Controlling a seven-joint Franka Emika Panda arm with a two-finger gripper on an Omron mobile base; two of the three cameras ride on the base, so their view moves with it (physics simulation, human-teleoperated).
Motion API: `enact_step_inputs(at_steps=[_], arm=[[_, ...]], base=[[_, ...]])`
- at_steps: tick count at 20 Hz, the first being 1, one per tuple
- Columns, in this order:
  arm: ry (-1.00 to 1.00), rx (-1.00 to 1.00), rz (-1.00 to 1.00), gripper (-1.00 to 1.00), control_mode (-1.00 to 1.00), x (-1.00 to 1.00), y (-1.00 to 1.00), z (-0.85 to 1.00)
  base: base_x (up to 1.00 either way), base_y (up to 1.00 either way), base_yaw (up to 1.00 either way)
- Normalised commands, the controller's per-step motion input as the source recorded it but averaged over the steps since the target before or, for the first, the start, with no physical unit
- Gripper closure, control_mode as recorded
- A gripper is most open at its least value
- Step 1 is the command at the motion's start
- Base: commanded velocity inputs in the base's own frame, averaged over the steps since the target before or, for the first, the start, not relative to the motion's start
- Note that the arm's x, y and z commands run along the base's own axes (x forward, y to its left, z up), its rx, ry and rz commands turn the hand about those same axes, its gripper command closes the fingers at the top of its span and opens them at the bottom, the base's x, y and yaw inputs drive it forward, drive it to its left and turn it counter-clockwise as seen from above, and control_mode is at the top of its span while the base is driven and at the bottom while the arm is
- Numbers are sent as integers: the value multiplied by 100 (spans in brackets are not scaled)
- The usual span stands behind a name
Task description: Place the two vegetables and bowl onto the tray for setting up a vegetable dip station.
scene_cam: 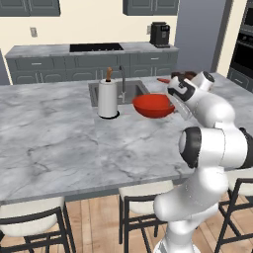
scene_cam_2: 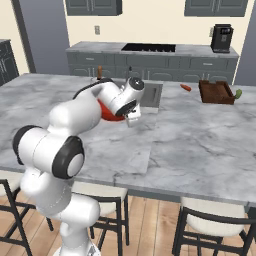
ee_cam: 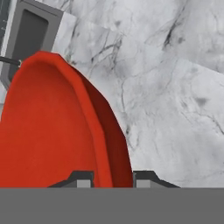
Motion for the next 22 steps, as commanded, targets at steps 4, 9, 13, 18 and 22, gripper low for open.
enact_step_inputs(at_steps=[4,9,13,18,22], arm=[[0,1,0,100,-100,-33,2,6],[0,0,0,100,-100,-31,3,12],[0,0,0,100,-100,-29,3,10],[0,0,0,100,-100,-31,1,5],[0,1,0,100,-100,-33,0,4]], base=[[0,0,0],[0,0,0],[0,0,0],[0,0,0],[0,0,0]])
